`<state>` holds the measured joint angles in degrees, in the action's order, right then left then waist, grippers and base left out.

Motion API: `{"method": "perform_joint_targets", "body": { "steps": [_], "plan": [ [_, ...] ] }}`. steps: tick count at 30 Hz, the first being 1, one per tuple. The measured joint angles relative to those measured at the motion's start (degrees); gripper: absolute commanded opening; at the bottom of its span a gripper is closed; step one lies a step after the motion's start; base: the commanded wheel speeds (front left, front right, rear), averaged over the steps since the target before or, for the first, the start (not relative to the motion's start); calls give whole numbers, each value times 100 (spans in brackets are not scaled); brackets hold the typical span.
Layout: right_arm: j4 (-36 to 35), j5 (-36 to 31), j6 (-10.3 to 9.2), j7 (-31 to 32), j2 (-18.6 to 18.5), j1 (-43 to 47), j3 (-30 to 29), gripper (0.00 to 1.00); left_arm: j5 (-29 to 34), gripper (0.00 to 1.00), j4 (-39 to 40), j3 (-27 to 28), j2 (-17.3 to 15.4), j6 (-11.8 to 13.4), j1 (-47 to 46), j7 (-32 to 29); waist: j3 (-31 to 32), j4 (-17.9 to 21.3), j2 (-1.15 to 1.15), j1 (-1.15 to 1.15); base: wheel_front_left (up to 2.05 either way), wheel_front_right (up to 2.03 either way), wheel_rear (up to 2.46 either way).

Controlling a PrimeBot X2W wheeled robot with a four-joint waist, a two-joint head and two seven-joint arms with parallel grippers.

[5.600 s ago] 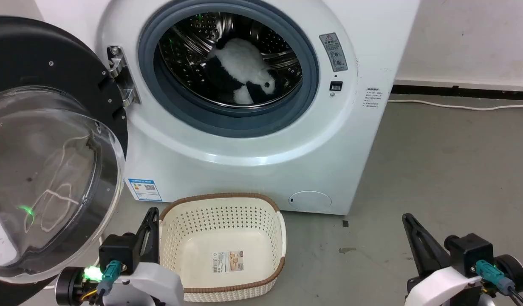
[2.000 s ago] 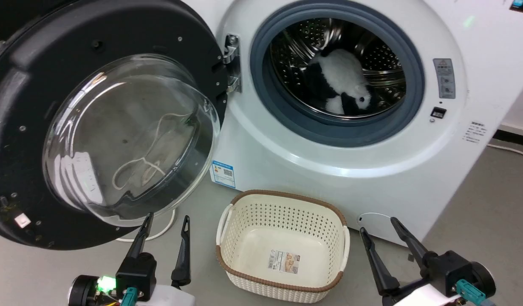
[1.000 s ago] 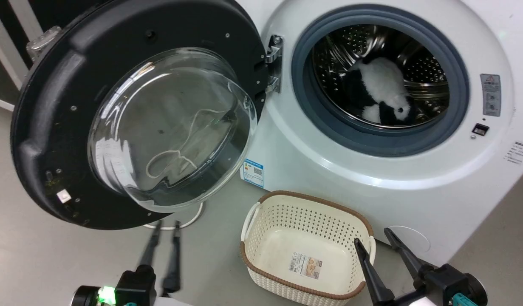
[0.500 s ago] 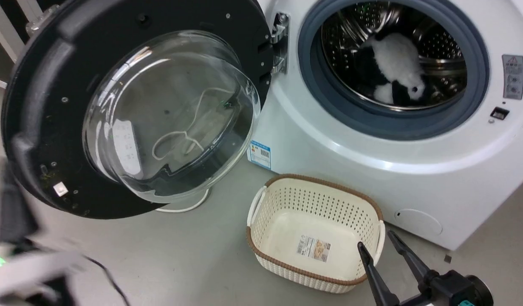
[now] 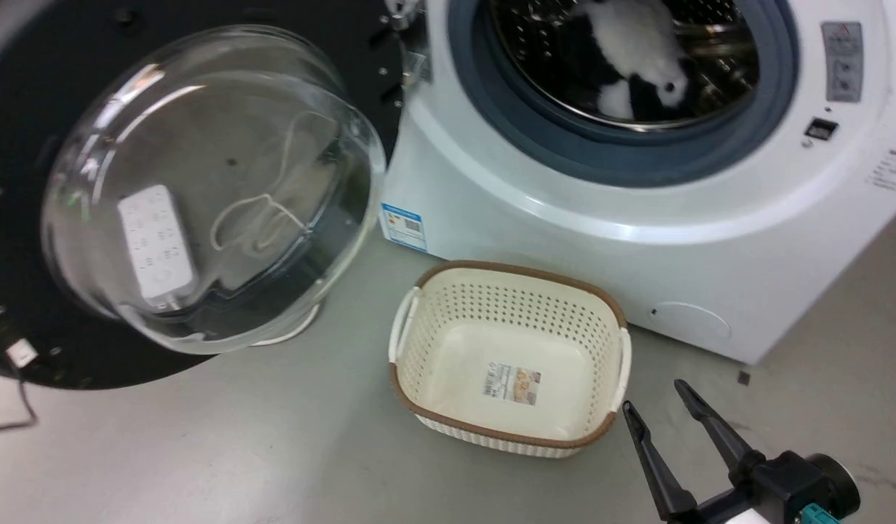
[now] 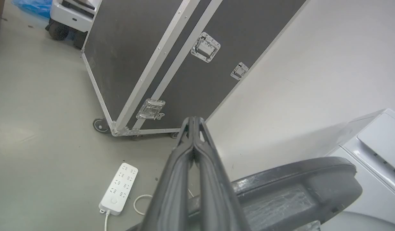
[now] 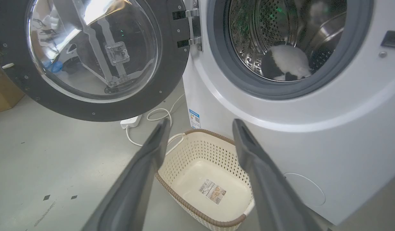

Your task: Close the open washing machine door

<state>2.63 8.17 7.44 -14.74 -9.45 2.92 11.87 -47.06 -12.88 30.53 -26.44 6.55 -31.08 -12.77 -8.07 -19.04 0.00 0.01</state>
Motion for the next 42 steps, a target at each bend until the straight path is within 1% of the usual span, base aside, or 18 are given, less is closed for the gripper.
{"method": "perform_joint_targets", "body": {
  "steps": [2, 3, 4, 5, 7, 11, 14, 15, 18, 22, 26, 31, 34, 38, 40, 42],
  "plan": [
    [-7, 15, 0, 1, -36, -24, 23, 100, -223, 0, -374, 96, -149, 142, -116, -409, -64, 97, 0, 1, 0, 0, 0],
    [-7, 15, 0, 1, -36, -24, 23, 100, -223, 0, -374, 96, -149, 142, -116, -409, -64, 97, 0, 1, 0, 0, 0],
    [-8, 60, 0, 0, -83, -32, 24, 100, -447, 0, -697, 191, -227, 265, -181, -834, -117, 189, 0, 0, 0, 0, 0],
    [-8, 73, 0, 0, -100, -47, 26, 100, -571, 0, -813, 210, -258, 294, -185, -1060, -141, 231, 0, 0, 0, 0, 0],
    [-8, 100, 0, 0, -127, -70, 20, 100, -699, 0, -981, 200, -307, 314, -170, -1439, -174, 304, 0, 0, 0, 0, 0],
    [-7, 102, 0, 0, -155, -74, 1, 100, -1003, 0, -1010, 368, -405, 335, -136, -1887, -208, 392, 0, 0, 0, 0, 0],
    [11, 131, 0, 0, -153, -74, -1, 100, -1206, 0, -896, 393, -470, 252, 57, -2290, -166, 416, 0, -1, 0, 0, 0],
    [58, 142, -1, 0, -123, -74, -5, 100, -1484, 0, -691, 432, -411, 156, 316, -2755, -78, 419, 0, -1, 0, 0, 0],
    [111, 142, 0, 0, -46, -73, -22, 100, -1862, 0, -422, 430, -207, 41, 559, -3286, 38, 396, 0, -1, 0, 0, 0],
    [208, 140, 0, 0, 69, -71, -9, 100, -2315, 0, -64, 350, 190, -5, 896, -3925, 221, 350, 0, -1, 0, 0, 0],
    [259, 137, 0, 0, 174, -73, -4, 100, -2639, 0, 358, 236, 520, -77, 1293, -4393, 396, 335, 0, -1, 0, 0, 0],
    [323, 93, 0, 0, 259, -73, -131, 100, -2875, 0, 967, -42, 1021, -204, 1745, -4734, 550, 391, 0, -2, 0, 0, 0],
    [352, 80, 0, 0, 300, -74, -218, 100, -2977, 0, 1294, -232, 1427, -276, 2025, -4809, 609, 477, 0, -1, 0, 0, 0],
    [374, 53, 0, 0, 342, -73, -336, 100, -3088, 0, 1730, -513, 1986, -431, 2384, -4812, 660, 645, 0, -1, 0, 0, 0],
    [379, 33, 0, 0, 350, -74, -372, 100, -3152, 0, 1856, -704, 2168, -521, 2554, -4767, 670, 743, 0, -1, 0, 0, 0],
    [383, 3, 0, 0, 353, -75, -403, 100, -3248, 0, 1923, -960, 2261, -598, 2722, -4670, 672, 862, 0, -1, 0, 0, 0]
  ]
}}
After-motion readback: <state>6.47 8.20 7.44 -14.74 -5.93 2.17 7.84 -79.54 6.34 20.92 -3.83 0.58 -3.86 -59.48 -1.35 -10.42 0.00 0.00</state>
